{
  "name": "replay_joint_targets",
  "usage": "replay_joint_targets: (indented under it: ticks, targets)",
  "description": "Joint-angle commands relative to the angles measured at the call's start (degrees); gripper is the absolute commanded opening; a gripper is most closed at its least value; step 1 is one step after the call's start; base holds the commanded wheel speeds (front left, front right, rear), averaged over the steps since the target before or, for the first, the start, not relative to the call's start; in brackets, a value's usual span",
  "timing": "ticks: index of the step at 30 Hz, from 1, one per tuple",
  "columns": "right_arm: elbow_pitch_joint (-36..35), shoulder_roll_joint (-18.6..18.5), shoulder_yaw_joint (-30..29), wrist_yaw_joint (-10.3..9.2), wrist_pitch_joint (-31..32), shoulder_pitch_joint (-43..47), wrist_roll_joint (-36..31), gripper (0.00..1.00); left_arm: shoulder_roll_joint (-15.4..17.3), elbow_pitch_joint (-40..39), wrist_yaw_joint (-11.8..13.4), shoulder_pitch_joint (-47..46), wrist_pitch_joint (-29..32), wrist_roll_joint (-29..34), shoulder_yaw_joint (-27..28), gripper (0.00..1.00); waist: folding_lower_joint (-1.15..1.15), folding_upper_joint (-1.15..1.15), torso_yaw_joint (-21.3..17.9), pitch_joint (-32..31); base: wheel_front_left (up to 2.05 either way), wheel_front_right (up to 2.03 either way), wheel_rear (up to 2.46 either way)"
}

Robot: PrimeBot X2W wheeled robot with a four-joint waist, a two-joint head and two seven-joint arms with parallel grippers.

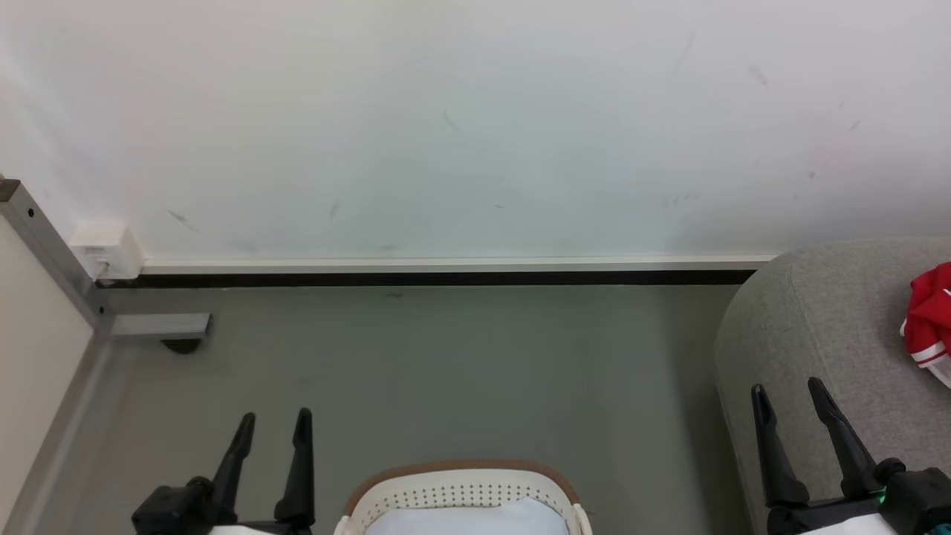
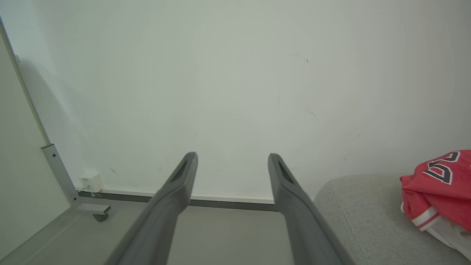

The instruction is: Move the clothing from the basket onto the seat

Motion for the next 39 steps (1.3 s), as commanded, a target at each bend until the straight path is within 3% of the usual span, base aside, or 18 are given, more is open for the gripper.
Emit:
replay_joint_targets:
  ticks: [1,21,22,26,39]
  targets:
    - [0.21,-0.10,0.11,-0.15,-0.10,-0.35,0.49,1.00,-0.17,0.20,-0.13,0.70,-0.02,0.41,0.39,1.00,0.00,0.00,0.03,-0.15,0.00,0.00,0.00]
    - [0.40,-0.36,1.54,-0.15,2.08,-0.27,2.00,1.00,-2.77,2.31,-2.50,0.34,-0.02,2.37,3.82,1.00,0.00,0.00,-0.28,-1.11,0.00,0.00,0.00]
    - [0.38,-0.08,1.63,0.00,1.95,-0.13,1.89,0.00,-2.87,2.35,-2.56,0.10,0.01,2.25,3.67,0.00,0.00,0.00,-0.28,-1.11,0.00,0.00,0.00]
    - [2.28,0.51,1.89,0.00,2.18,1.40,2.15,0.00,-3.24,4.43,-2.57,0.91,0.14,2.00,3.26,0.00,0.00,0.00,-0.29,-1.12,0.00,0.00,0.00]
    - [3.08,0.68,-0.09,-0.01,4.96,0.35,15.24,0.00,-3.47,4.74,-3.36,-0.36,3.99,-11.09,5.22,0.00,0.00,0.00,-0.18,-0.96,0.00,0.00,0.00]
